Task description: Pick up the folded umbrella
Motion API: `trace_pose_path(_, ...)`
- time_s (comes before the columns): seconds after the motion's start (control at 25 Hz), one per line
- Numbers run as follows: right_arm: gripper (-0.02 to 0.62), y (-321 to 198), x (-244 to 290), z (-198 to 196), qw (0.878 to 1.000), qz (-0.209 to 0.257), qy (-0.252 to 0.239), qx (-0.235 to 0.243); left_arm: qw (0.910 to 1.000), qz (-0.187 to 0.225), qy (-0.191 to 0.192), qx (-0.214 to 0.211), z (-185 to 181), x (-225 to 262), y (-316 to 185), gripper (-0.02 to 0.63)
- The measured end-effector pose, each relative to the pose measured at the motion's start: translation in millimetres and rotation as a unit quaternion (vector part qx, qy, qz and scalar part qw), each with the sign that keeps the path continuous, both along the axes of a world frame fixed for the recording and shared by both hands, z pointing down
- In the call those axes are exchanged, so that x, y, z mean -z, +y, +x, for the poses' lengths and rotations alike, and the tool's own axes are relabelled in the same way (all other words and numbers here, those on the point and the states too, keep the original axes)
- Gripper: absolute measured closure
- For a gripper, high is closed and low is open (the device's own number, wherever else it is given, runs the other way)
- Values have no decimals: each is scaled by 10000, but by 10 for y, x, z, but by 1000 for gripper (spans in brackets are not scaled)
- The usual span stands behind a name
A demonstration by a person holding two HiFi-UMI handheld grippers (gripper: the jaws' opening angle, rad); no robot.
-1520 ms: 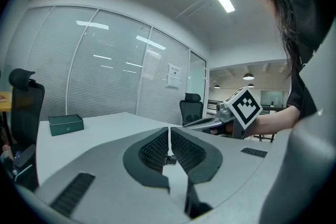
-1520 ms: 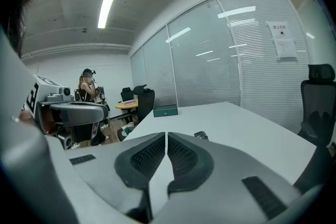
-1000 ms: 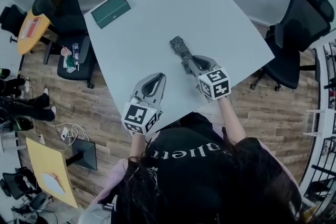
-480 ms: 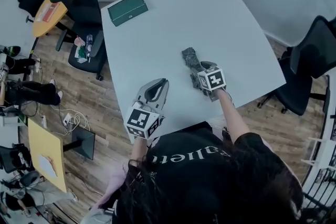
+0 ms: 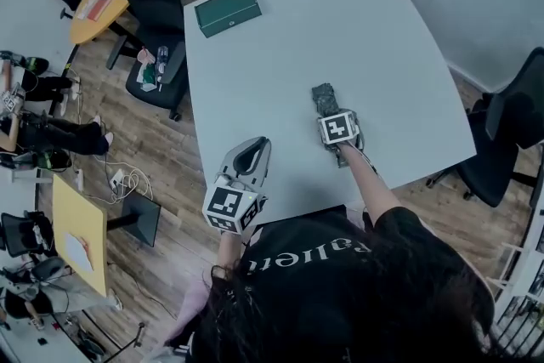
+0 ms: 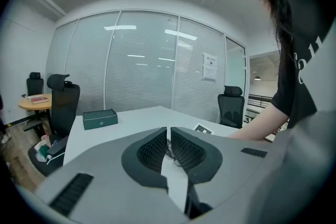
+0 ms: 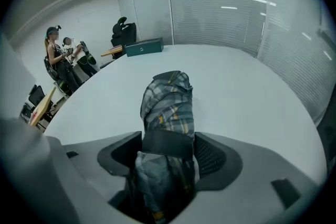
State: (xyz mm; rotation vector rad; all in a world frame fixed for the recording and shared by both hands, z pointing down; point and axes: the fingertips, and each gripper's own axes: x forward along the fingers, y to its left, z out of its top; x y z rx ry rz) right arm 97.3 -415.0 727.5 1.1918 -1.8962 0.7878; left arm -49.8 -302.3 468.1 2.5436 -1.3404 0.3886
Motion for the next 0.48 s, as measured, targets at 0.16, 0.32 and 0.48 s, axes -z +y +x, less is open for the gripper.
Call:
trace_pose_path(0.16, 293, -32, 4, 30, 9997, 201, 160, -11, 9997, -11, 51, 224, -97, -16, 45, 580)
trace_pose_path(0.32, 296, -17, -20, 45, 9996, 181, 208, -53, 9992, -63, 76, 398, -199, -56, 108, 580)
trace_pose_path(0.48, 332, -72, 23, 28, 9995, 294, 116, -88, 9984, -66, 182, 523, -265, -52, 171, 580)
